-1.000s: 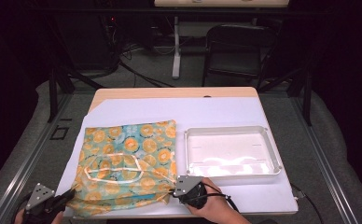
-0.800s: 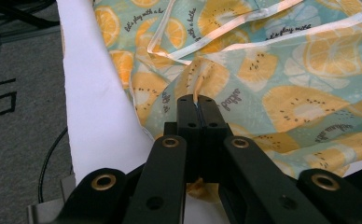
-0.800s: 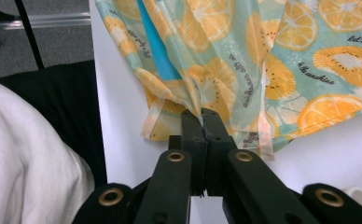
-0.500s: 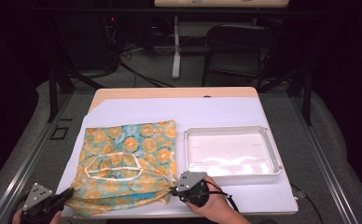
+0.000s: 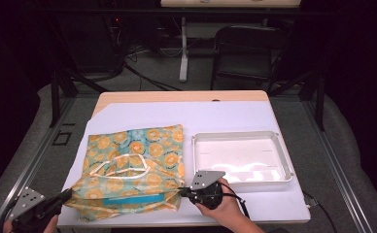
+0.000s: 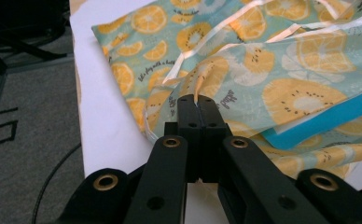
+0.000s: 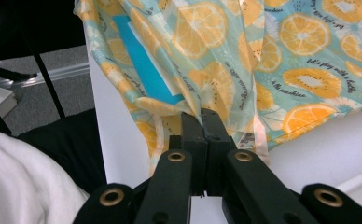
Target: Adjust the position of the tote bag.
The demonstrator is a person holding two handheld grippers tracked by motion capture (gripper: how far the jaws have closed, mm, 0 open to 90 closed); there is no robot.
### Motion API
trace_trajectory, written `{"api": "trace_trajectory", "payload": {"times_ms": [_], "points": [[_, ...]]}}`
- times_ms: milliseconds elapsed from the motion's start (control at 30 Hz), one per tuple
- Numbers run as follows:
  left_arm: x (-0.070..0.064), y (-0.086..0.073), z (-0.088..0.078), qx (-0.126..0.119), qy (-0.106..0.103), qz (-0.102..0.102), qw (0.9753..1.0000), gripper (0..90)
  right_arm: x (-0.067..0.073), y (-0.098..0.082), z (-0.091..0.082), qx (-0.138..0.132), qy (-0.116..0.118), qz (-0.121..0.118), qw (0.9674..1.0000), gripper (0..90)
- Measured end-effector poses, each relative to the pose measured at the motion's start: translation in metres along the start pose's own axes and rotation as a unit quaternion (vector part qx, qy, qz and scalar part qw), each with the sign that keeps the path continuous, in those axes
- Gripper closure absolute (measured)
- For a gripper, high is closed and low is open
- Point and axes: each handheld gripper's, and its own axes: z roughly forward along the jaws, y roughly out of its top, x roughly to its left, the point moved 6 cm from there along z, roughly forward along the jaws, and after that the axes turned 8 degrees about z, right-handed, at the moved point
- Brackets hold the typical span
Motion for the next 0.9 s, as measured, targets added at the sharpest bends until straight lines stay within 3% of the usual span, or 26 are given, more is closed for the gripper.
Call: {"api": "trace_trajectory", "payload": {"times_ms": [233, 900], "points": [[0.005, 0.014, -0.006, -0.021, 0.006, 0.000, 0.9998, 90.0, -0.002, 0.010, -0.006, -0.017, 0.008, 0.017, 0.9997, 90.0], [0.015, 0.056, -0.014, -0.062, 0.020, 0.007, 0.9978, 90.0, -0.010, 0.045, -0.020, -0.062, 0.012, 0.031, 0.9975, 90.0]]}}
